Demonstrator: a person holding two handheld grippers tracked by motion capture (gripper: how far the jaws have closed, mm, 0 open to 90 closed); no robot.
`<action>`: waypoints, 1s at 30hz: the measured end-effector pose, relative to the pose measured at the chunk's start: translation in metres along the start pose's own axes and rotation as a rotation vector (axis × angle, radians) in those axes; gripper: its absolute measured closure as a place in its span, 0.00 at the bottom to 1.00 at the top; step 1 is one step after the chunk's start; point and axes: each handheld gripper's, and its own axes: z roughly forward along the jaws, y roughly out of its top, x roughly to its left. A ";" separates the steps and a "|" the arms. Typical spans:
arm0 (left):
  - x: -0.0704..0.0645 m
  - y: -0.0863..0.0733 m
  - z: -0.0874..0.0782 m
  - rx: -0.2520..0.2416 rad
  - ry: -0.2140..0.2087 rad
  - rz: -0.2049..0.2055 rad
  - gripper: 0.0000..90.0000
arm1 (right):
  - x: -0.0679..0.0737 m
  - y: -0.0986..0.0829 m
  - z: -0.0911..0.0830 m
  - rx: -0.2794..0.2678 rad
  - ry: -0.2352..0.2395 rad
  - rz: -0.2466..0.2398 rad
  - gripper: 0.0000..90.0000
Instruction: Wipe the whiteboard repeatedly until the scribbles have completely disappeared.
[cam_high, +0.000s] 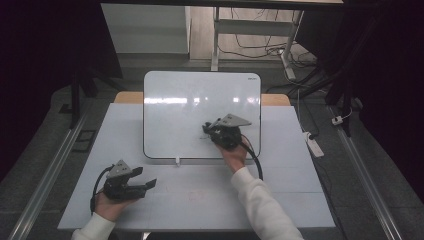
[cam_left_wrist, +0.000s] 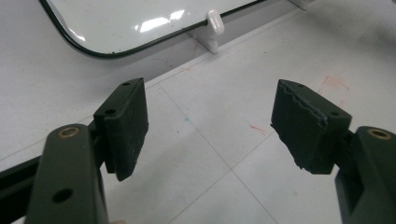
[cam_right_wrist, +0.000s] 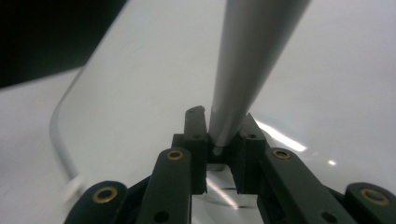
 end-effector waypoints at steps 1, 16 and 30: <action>0.001 0.000 0.000 -0.003 0.001 -0.003 0.31 | -0.001 0.000 0.000 -0.003 0.007 0.015 0.87; 0.002 0.001 0.003 0.005 -0.007 -0.007 0.31 | 0.023 -0.009 0.008 0.089 0.091 -0.107 0.87; 0.002 0.000 0.002 0.001 -0.003 -0.005 0.31 | -0.007 -0.006 -0.014 0.012 -0.017 -0.015 0.87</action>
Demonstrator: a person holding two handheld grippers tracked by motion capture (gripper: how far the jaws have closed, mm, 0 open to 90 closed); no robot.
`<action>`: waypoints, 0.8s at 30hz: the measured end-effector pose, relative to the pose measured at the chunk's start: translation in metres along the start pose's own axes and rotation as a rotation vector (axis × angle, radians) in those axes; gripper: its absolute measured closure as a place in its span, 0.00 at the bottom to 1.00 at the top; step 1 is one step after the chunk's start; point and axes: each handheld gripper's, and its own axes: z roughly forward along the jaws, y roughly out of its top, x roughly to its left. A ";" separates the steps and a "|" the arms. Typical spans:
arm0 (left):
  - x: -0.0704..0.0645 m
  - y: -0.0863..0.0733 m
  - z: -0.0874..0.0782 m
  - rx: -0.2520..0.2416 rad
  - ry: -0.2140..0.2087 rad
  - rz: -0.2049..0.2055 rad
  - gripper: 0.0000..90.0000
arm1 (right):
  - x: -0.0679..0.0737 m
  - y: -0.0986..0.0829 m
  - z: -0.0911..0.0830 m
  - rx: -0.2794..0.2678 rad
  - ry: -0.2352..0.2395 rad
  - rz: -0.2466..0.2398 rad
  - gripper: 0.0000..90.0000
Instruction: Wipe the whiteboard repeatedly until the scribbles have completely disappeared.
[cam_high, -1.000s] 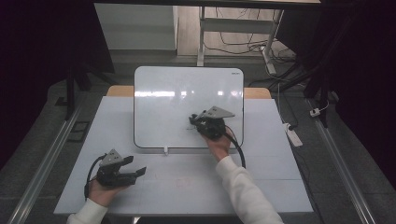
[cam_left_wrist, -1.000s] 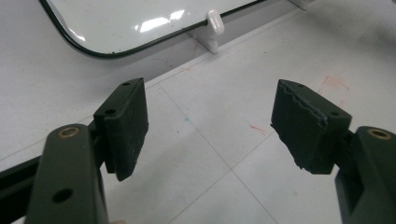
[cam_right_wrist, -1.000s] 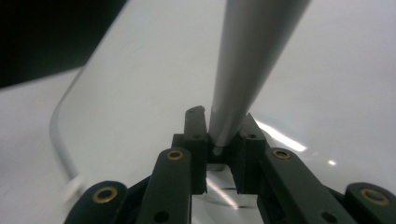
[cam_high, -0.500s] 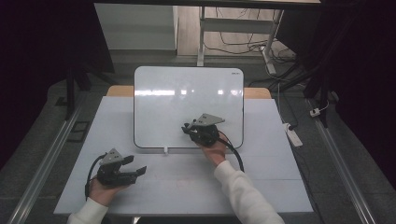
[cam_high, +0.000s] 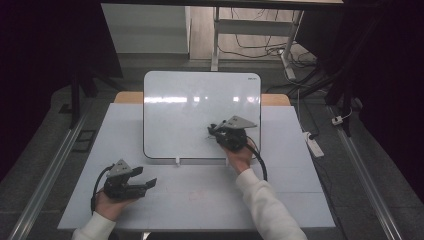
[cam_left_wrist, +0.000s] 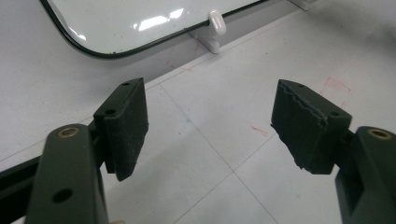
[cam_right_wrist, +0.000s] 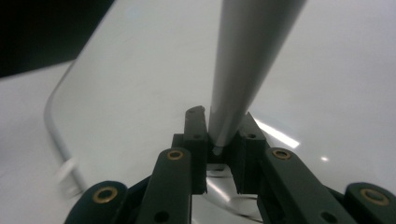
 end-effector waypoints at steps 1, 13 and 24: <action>0.000 0.000 0.001 0.003 0.001 -0.002 0.31 | 0.004 -0.002 0.002 0.004 0.017 0.009 0.87; 0.001 0.000 0.002 0.003 0.002 -0.006 0.31 | 0.010 -0.010 0.000 0.010 0.032 -0.011 0.87; 0.001 0.000 0.001 0.001 0.004 -0.005 0.31 | -0.005 -0.008 -0.010 -0.023 -0.021 0.018 0.87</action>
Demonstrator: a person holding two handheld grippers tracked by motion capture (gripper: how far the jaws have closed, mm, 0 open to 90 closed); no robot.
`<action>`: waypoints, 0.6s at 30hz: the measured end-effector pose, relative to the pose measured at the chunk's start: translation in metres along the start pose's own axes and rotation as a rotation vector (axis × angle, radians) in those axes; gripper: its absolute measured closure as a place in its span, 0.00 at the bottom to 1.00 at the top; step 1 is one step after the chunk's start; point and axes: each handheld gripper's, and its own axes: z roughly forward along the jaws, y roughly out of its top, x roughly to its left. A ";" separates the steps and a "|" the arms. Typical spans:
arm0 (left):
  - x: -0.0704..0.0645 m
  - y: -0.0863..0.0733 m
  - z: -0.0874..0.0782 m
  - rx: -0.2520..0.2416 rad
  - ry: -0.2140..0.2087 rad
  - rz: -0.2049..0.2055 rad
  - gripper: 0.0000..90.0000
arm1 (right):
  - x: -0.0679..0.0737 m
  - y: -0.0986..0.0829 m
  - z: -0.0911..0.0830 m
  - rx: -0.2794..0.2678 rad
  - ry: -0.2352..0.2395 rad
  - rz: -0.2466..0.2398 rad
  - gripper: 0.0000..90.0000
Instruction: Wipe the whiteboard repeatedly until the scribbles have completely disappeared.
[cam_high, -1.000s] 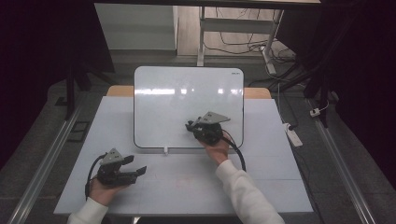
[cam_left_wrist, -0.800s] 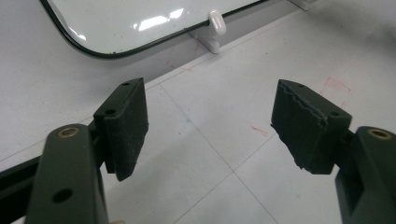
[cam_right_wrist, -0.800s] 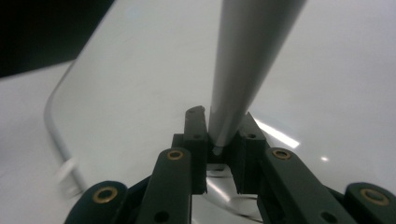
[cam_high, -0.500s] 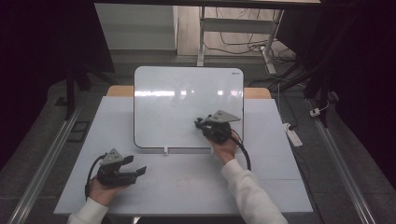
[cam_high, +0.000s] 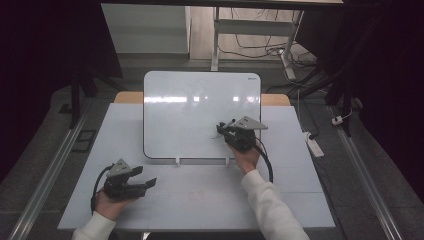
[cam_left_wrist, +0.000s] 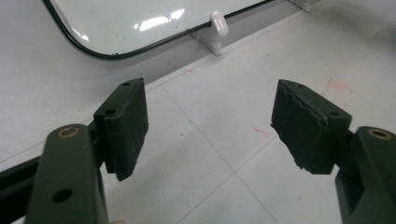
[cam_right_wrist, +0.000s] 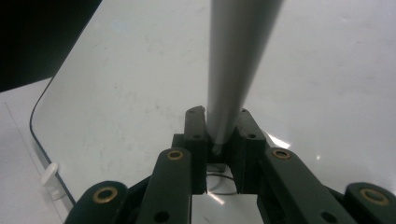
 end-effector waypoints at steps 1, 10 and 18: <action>0.000 0.000 0.001 0.002 -0.001 0.002 0.31 | 0.015 -0.002 0.011 0.026 0.059 -0.039 0.87; 0.000 0.000 0.000 0.000 -0.002 0.001 0.31 | -0.012 -0.001 -0.012 -0.004 -0.036 0.005 0.87; -0.001 0.000 -0.001 -0.005 -0.001 0.004 0.31 | -0.012 -0.007 -0.016 -0.006 -0.032 0.008 0.87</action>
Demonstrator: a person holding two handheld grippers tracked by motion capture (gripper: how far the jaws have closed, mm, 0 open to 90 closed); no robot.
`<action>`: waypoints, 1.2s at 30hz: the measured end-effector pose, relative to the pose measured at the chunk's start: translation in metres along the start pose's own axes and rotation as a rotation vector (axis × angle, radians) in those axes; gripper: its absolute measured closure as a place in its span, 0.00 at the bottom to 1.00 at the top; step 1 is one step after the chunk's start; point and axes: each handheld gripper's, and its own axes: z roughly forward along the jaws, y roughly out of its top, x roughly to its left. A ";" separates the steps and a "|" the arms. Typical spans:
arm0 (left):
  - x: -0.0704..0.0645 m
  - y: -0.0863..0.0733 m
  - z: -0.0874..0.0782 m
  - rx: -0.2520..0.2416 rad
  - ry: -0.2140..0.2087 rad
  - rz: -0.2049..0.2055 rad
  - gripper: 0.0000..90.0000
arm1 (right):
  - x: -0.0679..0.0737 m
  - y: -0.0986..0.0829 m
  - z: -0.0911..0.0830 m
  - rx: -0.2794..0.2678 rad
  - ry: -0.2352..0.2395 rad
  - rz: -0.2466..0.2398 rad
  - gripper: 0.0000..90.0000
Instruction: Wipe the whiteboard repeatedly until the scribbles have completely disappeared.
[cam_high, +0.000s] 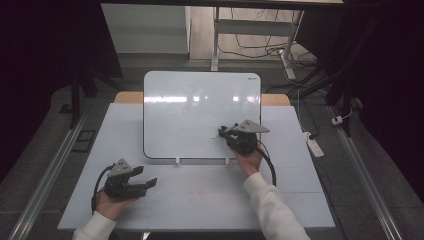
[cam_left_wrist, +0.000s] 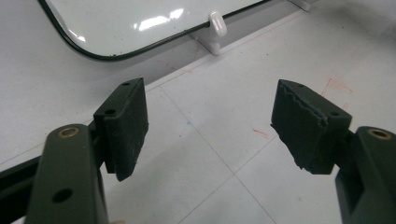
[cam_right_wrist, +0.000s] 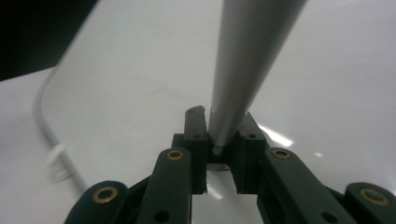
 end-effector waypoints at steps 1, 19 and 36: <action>0.000 0.000 0.000 -0.002 0.002 -0.003 0.31 | -0.008 0.000 -0.004 -0.023 -0.018 0.038 0.87; 0.000 0.001 0.002 0.005 0.001 0.003 0.31 | 0.018 -0.007 0.010 0.006 0.054 -0.025 0.87; 0.002 0.001 0.001 -0.001 0.000 -0.003 0.31 | 0.030 -0.006 0.022 0.014 0.103 -0.022 0.87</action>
